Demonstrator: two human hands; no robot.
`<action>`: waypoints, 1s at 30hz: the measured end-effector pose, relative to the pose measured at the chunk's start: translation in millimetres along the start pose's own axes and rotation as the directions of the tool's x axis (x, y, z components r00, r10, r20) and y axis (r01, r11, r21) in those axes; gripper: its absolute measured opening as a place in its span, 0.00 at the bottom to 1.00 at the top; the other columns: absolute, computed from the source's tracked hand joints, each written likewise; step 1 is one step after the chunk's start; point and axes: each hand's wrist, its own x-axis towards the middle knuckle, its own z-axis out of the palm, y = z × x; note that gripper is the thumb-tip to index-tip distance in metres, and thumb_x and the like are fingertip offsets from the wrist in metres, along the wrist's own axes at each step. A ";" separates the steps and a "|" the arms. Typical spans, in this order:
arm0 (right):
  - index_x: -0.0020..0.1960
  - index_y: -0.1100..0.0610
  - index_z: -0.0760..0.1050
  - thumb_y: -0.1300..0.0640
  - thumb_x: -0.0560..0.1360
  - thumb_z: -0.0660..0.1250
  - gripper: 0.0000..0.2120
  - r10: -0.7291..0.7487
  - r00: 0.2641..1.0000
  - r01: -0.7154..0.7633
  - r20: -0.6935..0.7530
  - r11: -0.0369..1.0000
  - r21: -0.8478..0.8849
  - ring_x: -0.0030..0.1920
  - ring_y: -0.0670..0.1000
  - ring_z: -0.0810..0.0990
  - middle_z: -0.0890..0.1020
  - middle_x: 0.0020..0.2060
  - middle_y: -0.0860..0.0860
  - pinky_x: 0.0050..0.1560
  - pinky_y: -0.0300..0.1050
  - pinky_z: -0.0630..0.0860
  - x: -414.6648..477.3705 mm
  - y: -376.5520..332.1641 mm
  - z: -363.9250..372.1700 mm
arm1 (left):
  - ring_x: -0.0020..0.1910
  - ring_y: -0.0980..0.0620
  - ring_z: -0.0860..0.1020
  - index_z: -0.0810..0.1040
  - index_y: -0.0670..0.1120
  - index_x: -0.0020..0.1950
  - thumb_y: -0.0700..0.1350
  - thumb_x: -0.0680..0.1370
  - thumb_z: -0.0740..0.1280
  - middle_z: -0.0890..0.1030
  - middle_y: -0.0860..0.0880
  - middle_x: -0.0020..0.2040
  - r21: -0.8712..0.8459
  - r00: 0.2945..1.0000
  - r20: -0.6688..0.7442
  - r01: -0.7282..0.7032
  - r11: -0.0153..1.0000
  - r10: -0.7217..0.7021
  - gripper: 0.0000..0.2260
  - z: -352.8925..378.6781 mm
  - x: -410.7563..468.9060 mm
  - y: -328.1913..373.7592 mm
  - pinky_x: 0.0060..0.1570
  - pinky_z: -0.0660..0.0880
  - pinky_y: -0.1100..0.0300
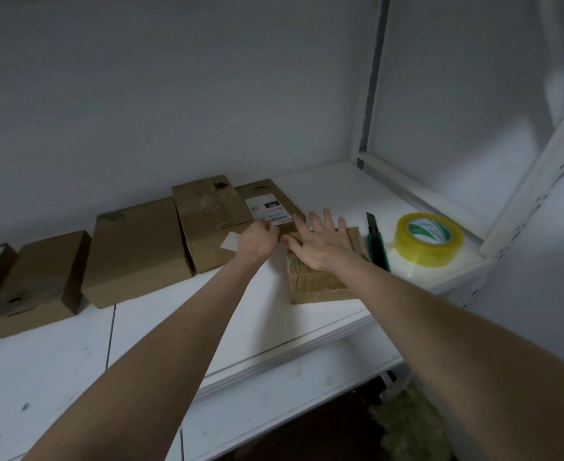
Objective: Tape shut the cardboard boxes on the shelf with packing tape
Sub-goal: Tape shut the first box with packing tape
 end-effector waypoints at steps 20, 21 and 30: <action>0.80 0.46 0.41 0.32 0.79 0.39 0.33 0.009 1.000 -0.009 -0.003 1.000 -0.010 0.78 0.59 0.38 0.45 0.79 0.54 0.75 0.62 0.37 -2.7 -2.7 1.5 | 0.59 0.39 0.75 0.74 0.39 0.61 0.45 0.80 0.57 0.78 0.40 0.59 -0.002 0.992 0.127 0.011 1.000 -0.011 0.15 -2.6 9.0 -4.3 0.58 0.75 0.44; 0.80 0.46 0.41 0.32 0.79 0.39 0.33 0.007 1.000 -0.007 -0.004 1.000 -0.004 0.78 0.59 0.38 0.45 0.79 0.54 0.75 0.62 0.36 -2.7 -2.6 -0.7 | 0.59 0.39 0.75 0.74 0.39 0.61 0.45 0.80 0.57 0.78 0.40 0.58 -0.001 0.991 0.135 0.011 1.000 -0.011 0.14 -3.5 9.0 -3.1 0.58 0.75 0.44; 0.79 0.46 0.43 0.32 0.79 0.39 0.33 0.005 1.000 -0.005 -0.015 1.000 -0.005 0.78 0.58 0.44 0.50 0.79 0.53 0.75 0.63 0.40 -2.2 -2.6 0.9 | 0.56 0.41 0.76 0.72 0.39 0.62 0.46 0.82 0.55 0.77 0.39 0.59 -0.034 0.987 0.161 0.019 0.999 -0.014 0.15 -8.0 3.0 -1.2 0.53 0.78 0.47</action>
